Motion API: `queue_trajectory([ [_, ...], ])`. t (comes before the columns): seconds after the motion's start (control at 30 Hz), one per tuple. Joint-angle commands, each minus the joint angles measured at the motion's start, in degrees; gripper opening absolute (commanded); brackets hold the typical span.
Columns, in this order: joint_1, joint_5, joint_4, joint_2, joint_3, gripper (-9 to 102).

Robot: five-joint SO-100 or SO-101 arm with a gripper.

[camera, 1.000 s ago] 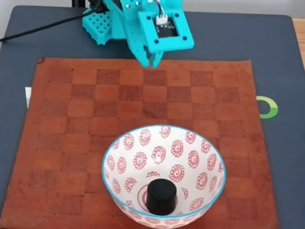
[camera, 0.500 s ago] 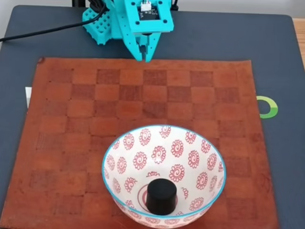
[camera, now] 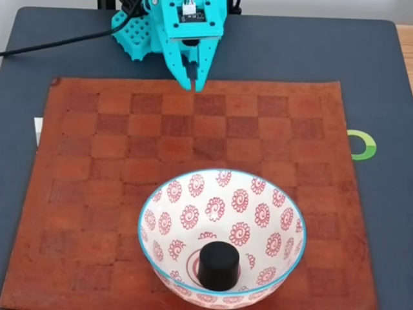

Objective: Grasp a black cylinder and put it in a bowl.

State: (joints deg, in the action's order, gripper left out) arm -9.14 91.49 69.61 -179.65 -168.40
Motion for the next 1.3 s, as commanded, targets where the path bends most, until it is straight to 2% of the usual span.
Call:
queue_trajectory([
  [0.0, 0.18, 0.18, -0.09, -3.87, -1.58, 0],
  [0.5, 0.18, 0.18, -0.79, -17.40, -10.81, 0],
  [1.27, 0.00, -0.79, -1.14, -17.75, -14.24, 0],
])
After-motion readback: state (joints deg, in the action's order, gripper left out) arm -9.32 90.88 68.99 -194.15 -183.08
